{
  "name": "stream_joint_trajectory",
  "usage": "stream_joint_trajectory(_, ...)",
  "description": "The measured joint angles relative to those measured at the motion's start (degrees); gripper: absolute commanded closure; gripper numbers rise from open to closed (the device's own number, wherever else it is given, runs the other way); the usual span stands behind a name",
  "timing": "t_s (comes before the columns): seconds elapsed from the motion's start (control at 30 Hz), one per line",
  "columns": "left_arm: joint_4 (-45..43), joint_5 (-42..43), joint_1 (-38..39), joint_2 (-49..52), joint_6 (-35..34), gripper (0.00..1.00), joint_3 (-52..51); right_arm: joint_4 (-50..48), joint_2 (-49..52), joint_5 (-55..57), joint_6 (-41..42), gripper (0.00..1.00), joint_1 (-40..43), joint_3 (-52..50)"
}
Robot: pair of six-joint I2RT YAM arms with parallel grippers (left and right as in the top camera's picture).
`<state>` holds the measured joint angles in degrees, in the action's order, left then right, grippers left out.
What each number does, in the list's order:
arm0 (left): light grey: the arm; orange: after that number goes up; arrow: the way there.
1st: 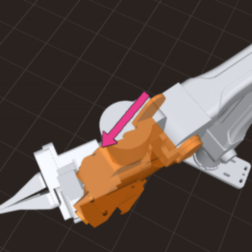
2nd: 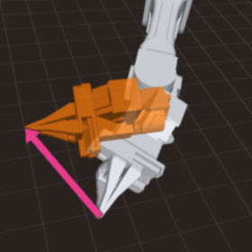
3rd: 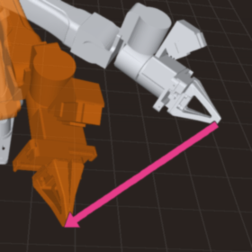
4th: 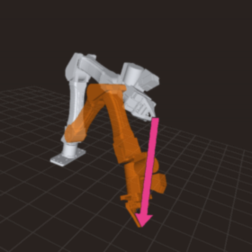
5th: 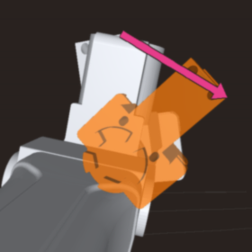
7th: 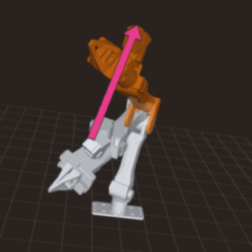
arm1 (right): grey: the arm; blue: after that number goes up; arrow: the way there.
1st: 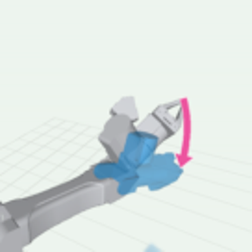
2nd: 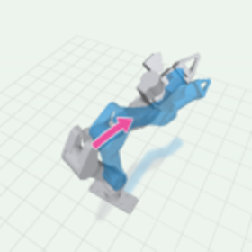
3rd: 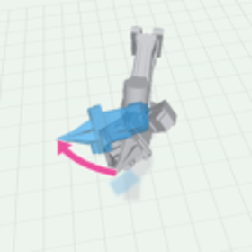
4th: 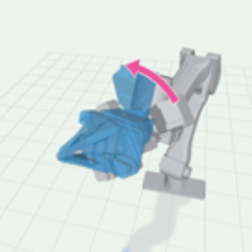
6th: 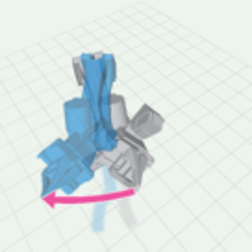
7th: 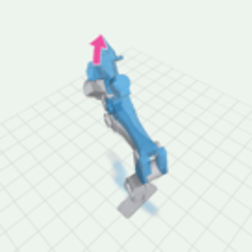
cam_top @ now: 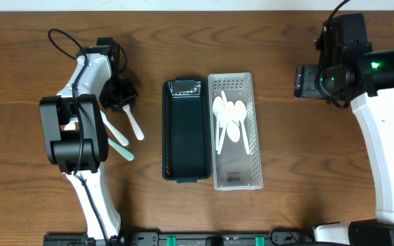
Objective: Pack container
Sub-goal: 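Lower the left gripper and grasp a white fork by its handle, then carry the fork into the dark tray and open the left gripper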
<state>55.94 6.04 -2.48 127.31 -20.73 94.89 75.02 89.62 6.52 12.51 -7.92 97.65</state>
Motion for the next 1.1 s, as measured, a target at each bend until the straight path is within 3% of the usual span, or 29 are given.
stream_joint_trajectory(0.1,0.1,0.0,0.0,0.0,0.0,0.77,0.0,0.0,0.0,0.0,0.0,0.24,0.0,0.0)
stream_joint_trajectory(0.23,1.1,0.0,0.0,0.0,0.0,0.86,0.0,0.0,0.0,0.0,0.0,0.23,0.0,0.0)
stream_joint_trajectory(0.37,4.7,0.0,0.1,-1.2,0.0,0.86,0.1,0.0,0.0,0.0,-0.2,0.23,0.0,0.0)
stream_joint_trajectory(0.57,9.4,0.3,2.4,-11.4,0.0,0.89,1.2,-0.1,0.0,0.0,-1.0,0.23,0.0,0.0)
stream_joint_trajectory(0.83,11.1,1.6,17.1,-29.8,0.0,0.93,3.5,-0.5,0.0,0.0,-1.0,0.23,0.0,-0.2)
stream_joint_trajectory(1.1,8.8,1.0,28.7,-28.4,0.0,0.94,1.2,-0.7,0.0,0.0,-1.0,0.23,0.0,-0.2)
